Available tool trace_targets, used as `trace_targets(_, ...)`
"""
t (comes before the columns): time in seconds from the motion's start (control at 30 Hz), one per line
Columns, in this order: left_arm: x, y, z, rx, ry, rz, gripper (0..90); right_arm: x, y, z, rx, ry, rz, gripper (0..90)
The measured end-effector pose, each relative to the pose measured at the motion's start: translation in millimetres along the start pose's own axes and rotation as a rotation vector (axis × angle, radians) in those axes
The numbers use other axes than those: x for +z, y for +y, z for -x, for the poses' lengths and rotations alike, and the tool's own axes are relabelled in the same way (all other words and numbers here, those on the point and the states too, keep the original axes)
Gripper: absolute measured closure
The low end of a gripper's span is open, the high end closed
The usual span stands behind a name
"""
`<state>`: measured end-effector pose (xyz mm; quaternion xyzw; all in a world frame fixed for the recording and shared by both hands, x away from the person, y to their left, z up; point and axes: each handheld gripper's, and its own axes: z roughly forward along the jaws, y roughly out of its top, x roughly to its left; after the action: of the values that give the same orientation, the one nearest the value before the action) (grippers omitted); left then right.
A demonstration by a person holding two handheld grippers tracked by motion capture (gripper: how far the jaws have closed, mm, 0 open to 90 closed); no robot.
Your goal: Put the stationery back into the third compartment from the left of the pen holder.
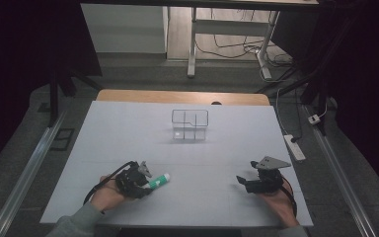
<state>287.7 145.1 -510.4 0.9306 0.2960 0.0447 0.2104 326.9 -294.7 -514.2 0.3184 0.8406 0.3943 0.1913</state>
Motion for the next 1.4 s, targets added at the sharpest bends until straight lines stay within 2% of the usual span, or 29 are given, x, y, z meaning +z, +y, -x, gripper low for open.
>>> trace_targets(0.2,-11.0,-2.6,-8.6,-0.036,-0.019,0.085,64.3,-1.0,0.9,-0.9,-0.007,0.000,0.011,19.8)
trace_targets(0.4,-18.4,-4.3,-21.4,-0.075,-0.079,0.157,64.3,-1.5,1.5,-5.6,-0.040,-0.009,0.032,20.8)
trace_targets(0.43,-19.2,-4.3,-23.6,-0.082,-0.087,0.169,64.2,-1.5,1.7,-6.6,-0.047,-0.022,0.029,20.8)
trace_targets(0.47,-19.8,-4.3,-25.1,-0.091,-0.095,0.180,64.2,-1.1,1.8,-6.7,-0.051,-0.012,0.031,20.8)
trace_targets(0.53,-20.5,-3.7,-27.3,-0.102,-0.107,0.195,64.2,-1.2,2.3,-7.7,-0.055,-0.023,0.030,20.7)
trace_targets(0.6,-20.8,-2.5,-28.1,-0.113,-0.119,0.209,64.2,-1.2,2.8,-8.2,-0.052,-0.015,0.042,20.6)
trace_targets(0.7,-21.3,0.5,-28.4,-0.113,-0.127,0.221,64.2,-1.5,4.4,-10.3,-0.056,-0.018,0.046,20.4)
trace_targets(0.77,-21.2,3.4,-27.7,-0.112,-0.126,0.225,64.2,-1.8,5.9,-12.5,-0.070,-0.028,0.043,20.1)
trace_targets(0.97,-18.5,13.7,-24.9,-0.091,-0.114,0.215,64.2,-1.4,13.1,-20.4,-0.091,-0.008,0.052,20.4)
trace_targets(1.4,-12.0,43.2,-12.2,0.006,-0.040,0.171,64.2,7.6,27.3,-37.4,-0.136,0.032,0.053,20.5)
